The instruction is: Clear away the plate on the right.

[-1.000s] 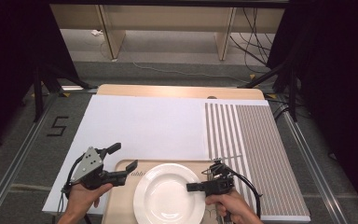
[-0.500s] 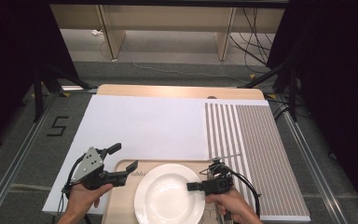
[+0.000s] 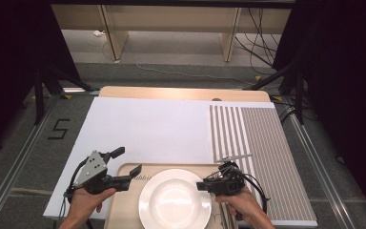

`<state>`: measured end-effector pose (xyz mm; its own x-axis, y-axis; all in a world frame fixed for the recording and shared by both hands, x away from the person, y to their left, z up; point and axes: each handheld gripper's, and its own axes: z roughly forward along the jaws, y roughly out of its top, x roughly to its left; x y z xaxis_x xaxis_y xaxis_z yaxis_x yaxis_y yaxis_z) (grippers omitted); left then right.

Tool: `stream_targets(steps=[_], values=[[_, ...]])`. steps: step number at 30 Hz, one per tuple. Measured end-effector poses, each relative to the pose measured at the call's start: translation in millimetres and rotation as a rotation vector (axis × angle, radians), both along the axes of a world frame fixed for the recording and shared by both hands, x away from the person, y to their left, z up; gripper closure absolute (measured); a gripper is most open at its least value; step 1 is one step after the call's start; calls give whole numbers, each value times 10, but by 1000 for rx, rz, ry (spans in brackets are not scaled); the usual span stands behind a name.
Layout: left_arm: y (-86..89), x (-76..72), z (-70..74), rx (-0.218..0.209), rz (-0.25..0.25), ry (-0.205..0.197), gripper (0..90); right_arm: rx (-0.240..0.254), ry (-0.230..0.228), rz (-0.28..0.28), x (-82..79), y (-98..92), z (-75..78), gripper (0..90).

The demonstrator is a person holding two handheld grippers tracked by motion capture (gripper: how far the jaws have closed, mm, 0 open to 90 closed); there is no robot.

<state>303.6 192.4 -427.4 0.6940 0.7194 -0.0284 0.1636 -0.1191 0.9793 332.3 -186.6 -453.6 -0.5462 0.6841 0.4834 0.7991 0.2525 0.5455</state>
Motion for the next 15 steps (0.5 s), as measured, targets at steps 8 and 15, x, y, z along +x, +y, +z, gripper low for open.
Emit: stream_targets(steps=[8, 15], values=[[-5, -1, -4, 1, -4, 5, 174, -24, -165, 23, -110, 13, 160, 361], [-4, 1, -6, 3, -5, 7, 174, -53, -248, -21, -207, -9, 274, 312]])
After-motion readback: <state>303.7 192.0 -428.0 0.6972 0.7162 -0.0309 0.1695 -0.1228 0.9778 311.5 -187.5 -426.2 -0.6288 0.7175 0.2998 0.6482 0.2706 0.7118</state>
